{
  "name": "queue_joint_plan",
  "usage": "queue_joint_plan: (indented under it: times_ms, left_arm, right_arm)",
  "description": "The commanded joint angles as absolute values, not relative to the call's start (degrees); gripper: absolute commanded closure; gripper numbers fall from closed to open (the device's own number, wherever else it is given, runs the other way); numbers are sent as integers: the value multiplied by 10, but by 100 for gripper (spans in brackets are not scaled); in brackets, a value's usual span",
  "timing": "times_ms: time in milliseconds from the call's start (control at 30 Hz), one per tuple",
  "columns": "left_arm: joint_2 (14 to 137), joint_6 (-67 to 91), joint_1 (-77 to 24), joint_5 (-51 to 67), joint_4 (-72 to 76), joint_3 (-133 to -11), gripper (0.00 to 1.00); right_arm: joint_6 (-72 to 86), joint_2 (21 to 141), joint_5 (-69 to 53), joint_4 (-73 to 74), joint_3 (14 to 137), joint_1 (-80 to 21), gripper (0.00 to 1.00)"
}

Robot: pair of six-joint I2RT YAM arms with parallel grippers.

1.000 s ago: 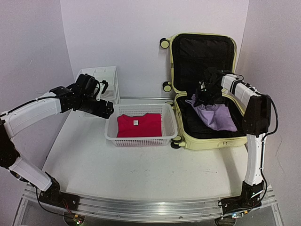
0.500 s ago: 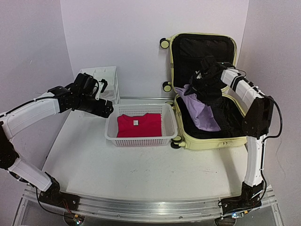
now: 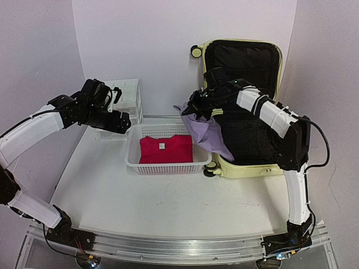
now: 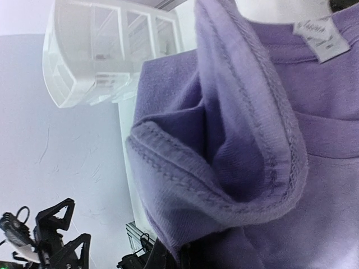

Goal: Open, take out, and arrange the luggage

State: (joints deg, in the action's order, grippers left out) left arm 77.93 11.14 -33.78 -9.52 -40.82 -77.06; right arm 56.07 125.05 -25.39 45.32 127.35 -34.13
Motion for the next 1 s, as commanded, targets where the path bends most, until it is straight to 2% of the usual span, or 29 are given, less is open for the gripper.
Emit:
queue_joint_plan:
  times_ms: [0,167,400,633,900,967]
  left_arm:
    - [790,191,-335,-128,-487,-834,10]
    - [735,232,-334,-100,-464,-772,12]
    - [637,187,-334,-124,-460,-713,10]
    - [606,185,-334,-115,-459,-688,10]
    - [578,188,-334,-127,-455,-654,10]
    - [578,195,-334,-122,-452,-648,10]
  right_arm:
    - [622,1266,-203,344,1274,-397,100]
    - [664,1301,-159,268,1257,-430,100]
    - [681,1363,-95,252,1295,-470,100]
    - [690,1419,-2,237,1328,-498,100]
    - [677,1506,0,206,1418,-520,100]
    - [662,1519,-11,177,1424,-523,86]
